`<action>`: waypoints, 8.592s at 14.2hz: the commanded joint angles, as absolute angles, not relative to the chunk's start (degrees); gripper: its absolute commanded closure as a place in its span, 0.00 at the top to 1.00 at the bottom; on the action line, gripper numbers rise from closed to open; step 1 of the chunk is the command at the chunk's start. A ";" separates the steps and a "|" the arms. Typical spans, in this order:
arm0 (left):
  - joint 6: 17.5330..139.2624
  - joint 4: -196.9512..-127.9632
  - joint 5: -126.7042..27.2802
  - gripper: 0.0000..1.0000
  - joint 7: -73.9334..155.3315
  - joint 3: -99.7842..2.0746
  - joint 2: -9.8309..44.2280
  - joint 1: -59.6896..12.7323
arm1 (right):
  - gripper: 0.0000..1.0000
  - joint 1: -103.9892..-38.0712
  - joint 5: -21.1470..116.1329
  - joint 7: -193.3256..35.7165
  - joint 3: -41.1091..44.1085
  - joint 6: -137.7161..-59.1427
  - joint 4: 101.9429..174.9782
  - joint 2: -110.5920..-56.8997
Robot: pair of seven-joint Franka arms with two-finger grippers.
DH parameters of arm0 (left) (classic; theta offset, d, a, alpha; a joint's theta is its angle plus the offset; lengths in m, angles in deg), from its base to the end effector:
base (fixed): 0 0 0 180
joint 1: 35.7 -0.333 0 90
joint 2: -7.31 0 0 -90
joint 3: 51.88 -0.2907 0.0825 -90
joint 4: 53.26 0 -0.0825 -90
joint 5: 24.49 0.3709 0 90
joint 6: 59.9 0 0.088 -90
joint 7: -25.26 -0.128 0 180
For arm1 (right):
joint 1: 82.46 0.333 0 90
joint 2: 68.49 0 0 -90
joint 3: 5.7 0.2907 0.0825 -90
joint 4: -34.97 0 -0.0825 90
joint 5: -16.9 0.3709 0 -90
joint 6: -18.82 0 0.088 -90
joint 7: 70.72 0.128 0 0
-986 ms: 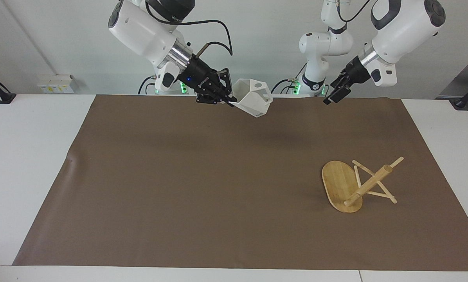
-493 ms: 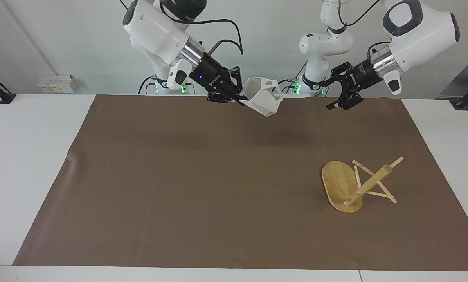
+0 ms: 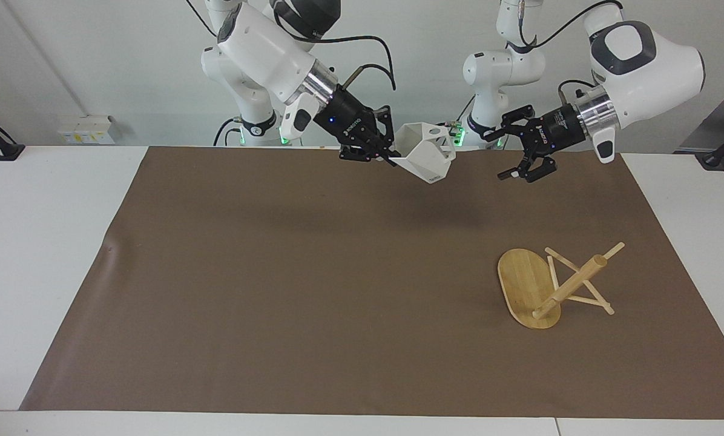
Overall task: Hang cup on rack
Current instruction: 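Lift the cup with the right gripper while the left gripper approaches, then grasp the cup body with the left gripper from the right gripper, then carry the cup to the rack with the left gripper while the right gripper withdraws, then hang the cup on a rack peg while the right gripper retreats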
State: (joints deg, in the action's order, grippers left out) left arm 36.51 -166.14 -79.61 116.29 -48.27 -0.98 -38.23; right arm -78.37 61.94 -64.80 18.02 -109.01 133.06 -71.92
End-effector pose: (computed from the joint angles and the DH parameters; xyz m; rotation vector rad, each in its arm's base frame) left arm 0.4992 -0.1072 0.5274 1.5296 1.8523 -0.9936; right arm 0.5329 0.3120 0.5667 -2.2947 -0.0276 -0.2459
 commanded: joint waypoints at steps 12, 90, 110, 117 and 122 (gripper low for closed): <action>48.03 -169.89 -89.26 1.00 109.38 -47.58 -1.30 -32.53 | 0.00 -76.92 63.31 -64.30 18.21 -112.40 133.50 -72.80; 88.72 -176.57 -70.28 0.00 149.18 -46.96 7.40 -30.16 | 1.00 -83.33 47.23 -83.97 16.63 -103.28 131.83 -72.45; 86.70 -174.99 -70.89 0.00 150.15 -47.31 7.40 -31.48 | 1.00 -84.48 32.20 -104.89 4.51 -75.50 120.14 -72.27; 87.32 -174.90 -71.77 0.00 151.11 -47.58 7.31 -32.88 | 1.00 -84.57 18.22 -107.02 -0.06 -74.17 119.96 -71.04; 90.03 -175.42 -71.77 0.00 153.92 -47.58 7.49 -32.27 | 1.00 -86.48 17.17 -105.35 -2.45 -75.92 120.23 -70.69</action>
State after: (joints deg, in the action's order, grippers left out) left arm 88.24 -175.16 -71.15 152.10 -47.70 7.80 -32.55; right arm -84.64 18.72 -105.77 -2.64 -75.51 120.29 -71.05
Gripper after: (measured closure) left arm 0.304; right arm 0.000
